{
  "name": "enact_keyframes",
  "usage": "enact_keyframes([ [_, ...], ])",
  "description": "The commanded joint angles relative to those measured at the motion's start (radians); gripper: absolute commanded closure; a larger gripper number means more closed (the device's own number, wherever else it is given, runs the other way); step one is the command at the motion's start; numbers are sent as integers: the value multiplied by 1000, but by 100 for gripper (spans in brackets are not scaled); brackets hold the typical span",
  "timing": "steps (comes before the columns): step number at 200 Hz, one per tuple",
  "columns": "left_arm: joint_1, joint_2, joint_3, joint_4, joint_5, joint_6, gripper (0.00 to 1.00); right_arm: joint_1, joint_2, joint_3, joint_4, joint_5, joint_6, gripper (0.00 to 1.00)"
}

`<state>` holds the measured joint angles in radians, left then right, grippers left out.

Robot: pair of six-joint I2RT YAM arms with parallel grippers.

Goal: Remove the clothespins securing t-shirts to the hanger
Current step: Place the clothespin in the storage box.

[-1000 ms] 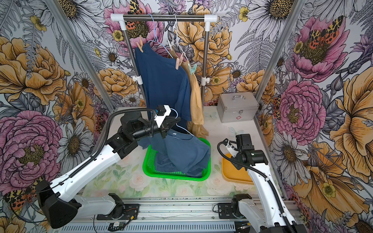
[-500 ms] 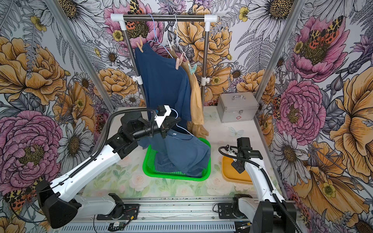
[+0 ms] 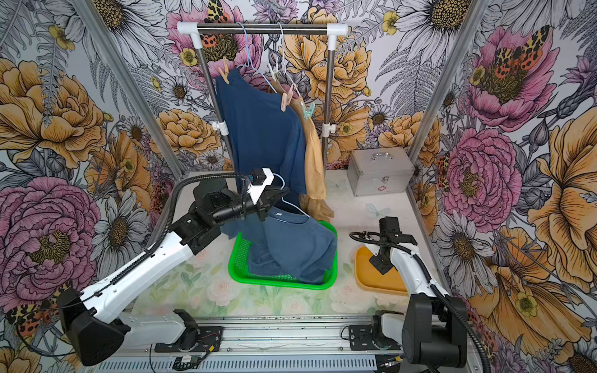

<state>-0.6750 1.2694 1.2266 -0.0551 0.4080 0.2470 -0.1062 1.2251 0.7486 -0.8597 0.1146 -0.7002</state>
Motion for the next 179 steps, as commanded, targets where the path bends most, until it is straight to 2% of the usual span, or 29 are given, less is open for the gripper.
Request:
enact_keyframes([
  [1,-6,-33,-5,6,-26,25,100,-6,16,48,19,-15,36,71],
  [59,-6,-21,-3,6,-20,23,100,3,99,141,13,-34,250,71],
  [92,-8,-19,4,6,-12,18,100,56,139,155,-7,-57,352,71],
  [133,-9,-24,-1,6,-9,18,100,104,152,130,-6,-78,420,71],
  [179,-10,-25,-2,7,-11,17,100,138,181,126,-5,-44,453,70],
])
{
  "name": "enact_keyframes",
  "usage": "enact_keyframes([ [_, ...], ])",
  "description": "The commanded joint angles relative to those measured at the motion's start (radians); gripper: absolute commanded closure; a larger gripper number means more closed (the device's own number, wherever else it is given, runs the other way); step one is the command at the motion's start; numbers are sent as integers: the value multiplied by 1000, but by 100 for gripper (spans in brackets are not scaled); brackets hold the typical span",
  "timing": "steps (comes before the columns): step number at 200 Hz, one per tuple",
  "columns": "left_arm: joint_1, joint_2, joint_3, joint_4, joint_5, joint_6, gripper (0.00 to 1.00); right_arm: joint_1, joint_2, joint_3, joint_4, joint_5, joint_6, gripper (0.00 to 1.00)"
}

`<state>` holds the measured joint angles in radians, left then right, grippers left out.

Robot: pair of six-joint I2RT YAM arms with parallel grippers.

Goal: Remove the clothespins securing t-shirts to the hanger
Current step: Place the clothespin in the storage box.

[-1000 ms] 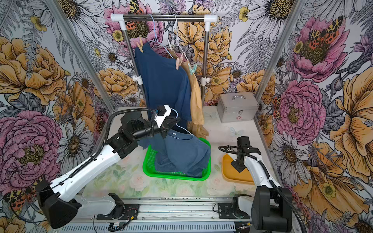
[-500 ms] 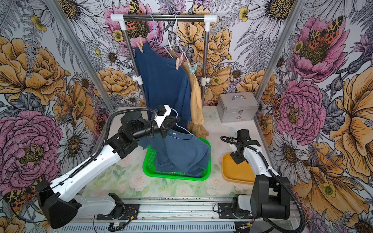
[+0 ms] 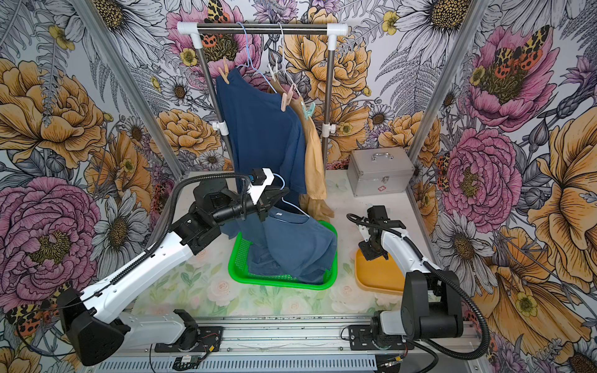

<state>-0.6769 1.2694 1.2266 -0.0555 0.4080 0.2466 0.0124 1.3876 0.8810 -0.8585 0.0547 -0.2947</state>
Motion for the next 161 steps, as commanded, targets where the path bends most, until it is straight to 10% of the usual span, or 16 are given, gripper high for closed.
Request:
enact_keyframes([
  [1,-8,-24,-3,7,-11,17,100,20,18,-7,-7,17,48,70],
  [113,-6,-29,-15,6,-19,16,100,35,51,-40,-1,13,13,61],
  [161,-4,-30,-16,6,-18,13,100,35,8,-21,-4,13,6,36],
])
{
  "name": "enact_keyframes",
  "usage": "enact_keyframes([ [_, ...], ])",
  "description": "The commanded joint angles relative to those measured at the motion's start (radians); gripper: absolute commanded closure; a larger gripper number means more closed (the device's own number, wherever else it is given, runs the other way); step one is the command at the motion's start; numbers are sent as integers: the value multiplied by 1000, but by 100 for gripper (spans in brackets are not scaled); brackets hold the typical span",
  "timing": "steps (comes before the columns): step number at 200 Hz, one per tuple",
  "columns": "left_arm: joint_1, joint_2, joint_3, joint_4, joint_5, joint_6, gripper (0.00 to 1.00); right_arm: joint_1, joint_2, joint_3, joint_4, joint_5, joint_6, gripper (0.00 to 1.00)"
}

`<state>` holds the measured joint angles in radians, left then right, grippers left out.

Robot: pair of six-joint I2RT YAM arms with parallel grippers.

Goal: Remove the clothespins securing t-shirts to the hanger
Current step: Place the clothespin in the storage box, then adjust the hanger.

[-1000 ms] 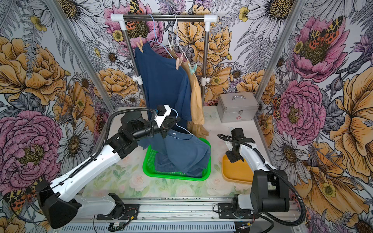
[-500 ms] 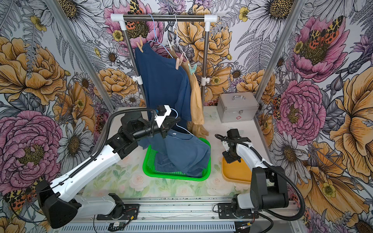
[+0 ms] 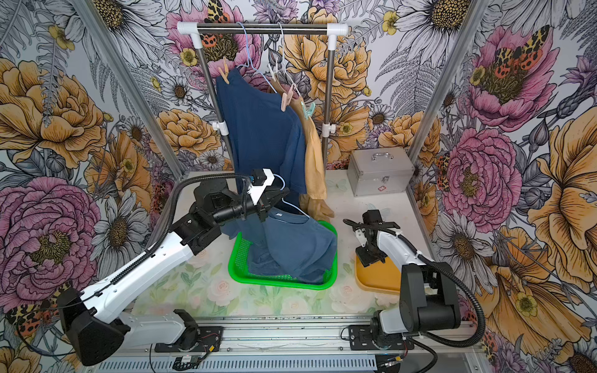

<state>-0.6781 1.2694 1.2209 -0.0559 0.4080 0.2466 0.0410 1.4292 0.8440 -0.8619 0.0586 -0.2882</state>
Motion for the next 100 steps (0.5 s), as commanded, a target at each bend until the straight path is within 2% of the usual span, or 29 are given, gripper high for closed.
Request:
enact_keyframes([
  [1,-3,-30,-11,8,-18,13,100,7,-35,17,-1,9,1,36],
  [48,-1,-18,14,-15,-21,-8,100,8,-217,52,-5,7,13,33],
  [100,-8,-7,33,-13,-10,-92,100,47,-435,186,-21,-51,86,32],
])
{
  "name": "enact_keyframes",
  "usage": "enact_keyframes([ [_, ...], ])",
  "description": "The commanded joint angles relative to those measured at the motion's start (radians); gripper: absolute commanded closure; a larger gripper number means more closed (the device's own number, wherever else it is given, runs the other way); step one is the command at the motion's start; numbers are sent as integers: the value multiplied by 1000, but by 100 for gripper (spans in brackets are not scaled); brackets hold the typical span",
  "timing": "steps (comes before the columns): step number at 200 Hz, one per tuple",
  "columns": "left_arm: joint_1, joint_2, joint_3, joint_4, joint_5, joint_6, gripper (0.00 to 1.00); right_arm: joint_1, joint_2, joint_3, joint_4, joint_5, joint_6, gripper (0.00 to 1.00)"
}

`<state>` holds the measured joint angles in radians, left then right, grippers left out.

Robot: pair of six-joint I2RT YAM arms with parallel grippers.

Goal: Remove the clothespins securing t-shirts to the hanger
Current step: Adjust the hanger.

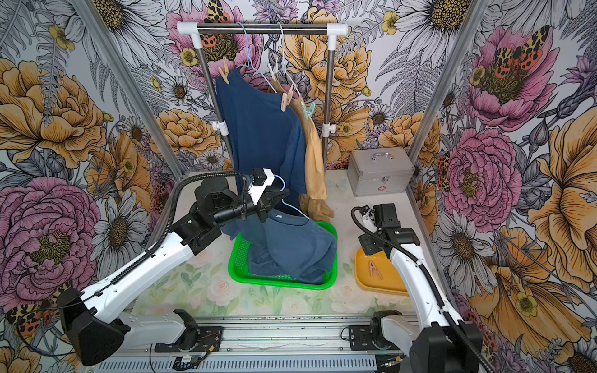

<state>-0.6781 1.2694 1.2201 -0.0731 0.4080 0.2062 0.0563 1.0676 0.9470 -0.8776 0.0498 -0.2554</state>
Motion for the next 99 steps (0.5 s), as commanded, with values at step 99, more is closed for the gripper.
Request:
enact_keyframes([
  [99,-11,10,69,80,24,-203,100,482,-13,376,156,-191,130,34],
])
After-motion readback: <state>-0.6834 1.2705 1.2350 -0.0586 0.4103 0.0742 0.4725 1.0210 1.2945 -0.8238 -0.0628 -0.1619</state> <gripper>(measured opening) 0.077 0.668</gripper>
